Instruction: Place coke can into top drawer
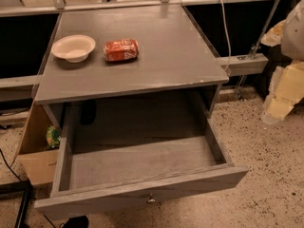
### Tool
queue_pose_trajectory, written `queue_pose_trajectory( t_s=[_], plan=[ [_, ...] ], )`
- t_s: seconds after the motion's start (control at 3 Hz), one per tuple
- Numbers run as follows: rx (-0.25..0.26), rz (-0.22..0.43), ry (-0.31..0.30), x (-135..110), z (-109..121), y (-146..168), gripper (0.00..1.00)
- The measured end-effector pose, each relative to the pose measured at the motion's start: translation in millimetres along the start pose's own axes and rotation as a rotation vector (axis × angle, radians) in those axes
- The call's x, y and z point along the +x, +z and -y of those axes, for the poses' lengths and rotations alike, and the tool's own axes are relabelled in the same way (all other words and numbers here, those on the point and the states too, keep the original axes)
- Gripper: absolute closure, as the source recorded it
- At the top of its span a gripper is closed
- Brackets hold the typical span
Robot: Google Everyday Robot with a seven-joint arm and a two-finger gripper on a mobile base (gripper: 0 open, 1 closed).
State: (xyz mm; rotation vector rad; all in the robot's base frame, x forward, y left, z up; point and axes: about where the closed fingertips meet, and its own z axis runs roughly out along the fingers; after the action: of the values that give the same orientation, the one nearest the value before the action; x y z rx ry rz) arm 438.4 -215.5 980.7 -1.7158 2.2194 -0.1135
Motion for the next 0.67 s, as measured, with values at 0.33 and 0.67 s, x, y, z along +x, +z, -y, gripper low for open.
queue_pose_trajectory(
  t_s=[0.33, 0.67],
  plan=[
    [0.008, 0.006, -0.003, -1.9, 2.3, 0.1, 0.0],
    [0.074, 0.056, -0.028, -18.7, 21.7, 0.8, 0.0]
  ],
)
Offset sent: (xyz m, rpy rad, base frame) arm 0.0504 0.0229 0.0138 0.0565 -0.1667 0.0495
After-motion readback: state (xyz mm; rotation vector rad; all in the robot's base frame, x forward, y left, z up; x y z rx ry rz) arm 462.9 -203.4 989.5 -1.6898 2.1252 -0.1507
